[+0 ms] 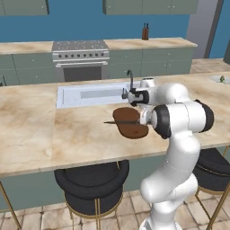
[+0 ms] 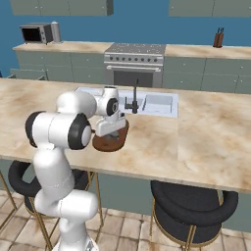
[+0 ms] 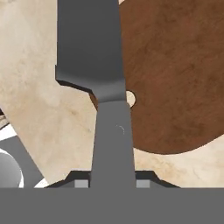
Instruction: Pick up the knife from the drawer and place it on the cutting board. Then place the meat from the plate to the cutting board.
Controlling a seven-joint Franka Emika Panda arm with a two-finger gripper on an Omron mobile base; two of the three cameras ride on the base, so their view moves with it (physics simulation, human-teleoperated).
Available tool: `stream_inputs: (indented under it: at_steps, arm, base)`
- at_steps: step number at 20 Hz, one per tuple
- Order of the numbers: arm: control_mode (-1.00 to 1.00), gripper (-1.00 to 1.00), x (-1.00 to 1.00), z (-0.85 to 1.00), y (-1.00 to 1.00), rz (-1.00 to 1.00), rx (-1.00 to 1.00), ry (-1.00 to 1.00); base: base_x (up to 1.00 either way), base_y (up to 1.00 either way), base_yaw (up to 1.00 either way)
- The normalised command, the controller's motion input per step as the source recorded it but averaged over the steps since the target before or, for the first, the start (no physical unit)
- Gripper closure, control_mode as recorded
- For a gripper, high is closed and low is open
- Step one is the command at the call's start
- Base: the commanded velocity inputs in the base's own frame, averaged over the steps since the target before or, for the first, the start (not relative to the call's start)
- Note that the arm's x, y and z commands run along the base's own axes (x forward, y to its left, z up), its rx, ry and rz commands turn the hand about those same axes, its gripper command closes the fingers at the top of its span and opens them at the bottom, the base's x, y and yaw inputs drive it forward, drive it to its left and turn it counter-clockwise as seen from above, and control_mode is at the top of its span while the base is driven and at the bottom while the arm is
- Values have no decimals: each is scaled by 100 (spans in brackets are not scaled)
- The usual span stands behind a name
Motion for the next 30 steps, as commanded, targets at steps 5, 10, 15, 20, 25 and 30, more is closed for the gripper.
stream_inputs:
  at_steps: [5, 10, 15, 20, 25, 30]
  arm:
    - [-100, 100, 45, -36, 2, 6, 0, -2]
    - [-100, 100, 50, -30, 0, 6, 0, 0]
    - [-100, 100, 48, -23, 0, 6, 0, 0]
    - [-100, -100, 38, -22, 0, 5, 0, 0]
    - [-100, -100, 14, -18, 0, 3, 0, 0]
    - [-100, -100, 0, 0, 0, 1, 0, 0]
  base:
    - [0, 0, 0]
    - [0, 0, 0]
    - [0, 0, 0]
    - [0, 0, 0]
    - [0, 0, 0]
    - [0, 0, 0]
